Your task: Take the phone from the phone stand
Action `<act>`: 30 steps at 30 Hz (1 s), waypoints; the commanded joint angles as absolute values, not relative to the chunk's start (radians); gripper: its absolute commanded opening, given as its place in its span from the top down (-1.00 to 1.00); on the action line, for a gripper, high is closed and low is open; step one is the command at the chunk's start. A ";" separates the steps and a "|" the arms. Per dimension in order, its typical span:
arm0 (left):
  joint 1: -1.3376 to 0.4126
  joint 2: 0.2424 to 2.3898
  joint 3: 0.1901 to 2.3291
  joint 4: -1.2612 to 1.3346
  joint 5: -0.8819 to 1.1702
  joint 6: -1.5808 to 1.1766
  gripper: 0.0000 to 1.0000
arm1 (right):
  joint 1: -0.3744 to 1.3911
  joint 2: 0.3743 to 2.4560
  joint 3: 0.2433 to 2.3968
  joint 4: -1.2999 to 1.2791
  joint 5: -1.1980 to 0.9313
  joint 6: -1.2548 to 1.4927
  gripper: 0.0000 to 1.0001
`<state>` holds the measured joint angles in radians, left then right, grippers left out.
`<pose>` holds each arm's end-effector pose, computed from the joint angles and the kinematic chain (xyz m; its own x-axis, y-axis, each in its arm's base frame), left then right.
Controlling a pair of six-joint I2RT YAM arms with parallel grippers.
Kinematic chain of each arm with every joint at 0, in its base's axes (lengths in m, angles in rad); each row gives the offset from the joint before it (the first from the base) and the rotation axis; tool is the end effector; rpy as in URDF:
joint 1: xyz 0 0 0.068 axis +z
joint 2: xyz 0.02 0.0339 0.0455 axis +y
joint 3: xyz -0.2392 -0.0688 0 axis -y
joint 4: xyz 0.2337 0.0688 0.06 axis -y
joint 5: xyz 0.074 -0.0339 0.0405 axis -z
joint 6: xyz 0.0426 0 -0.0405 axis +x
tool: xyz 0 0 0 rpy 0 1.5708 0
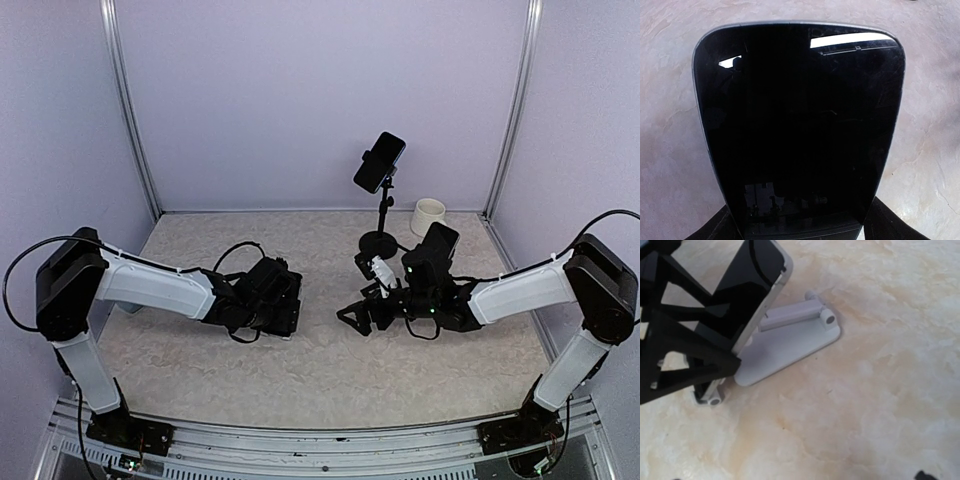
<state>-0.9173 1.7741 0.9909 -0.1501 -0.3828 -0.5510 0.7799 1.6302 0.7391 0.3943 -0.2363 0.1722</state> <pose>0.2217 -0.2633 0.1342 -0.7311 0.1559 -0.6642 0.2566 0.9649 -0.0559 0.2271 0.2386 0.1532 -0.4761 -0.2366 -0.8470 -0.7597 0.5958 0.2606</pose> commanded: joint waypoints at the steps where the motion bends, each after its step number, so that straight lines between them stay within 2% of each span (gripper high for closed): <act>1: -0.922 1.790 1.017 -0.181 -0.415 -0.565 -0.42 | 0.773 1.601 0.723 0.418 -0.222 0.176 -1.00; 9: -0.921 1.737 1.030 -0.188 -0.408 -0.552 -0.16 | 0.772 1.604 0.725 0.417 -0.221 0.175 -1.00; 14: -0.922 1.715 1.047 -0.195 -0.400 -0.543 -0.09 | 0.773 1.607 0.726 0.421 -0.226 0.176 -1.00; 25: -0.882 1.635 1.042 -0.175 -0.331 -0.517 -0.02 | 0.773 1.607 0.723 0.430 -0.229 0.179 -1.00; 30: -0.803 1.561 1.018 -0.204 -0.291 -0.496 0.00 | 0.773 1.607 0.723 0.430 -0.234 0.176 -1.00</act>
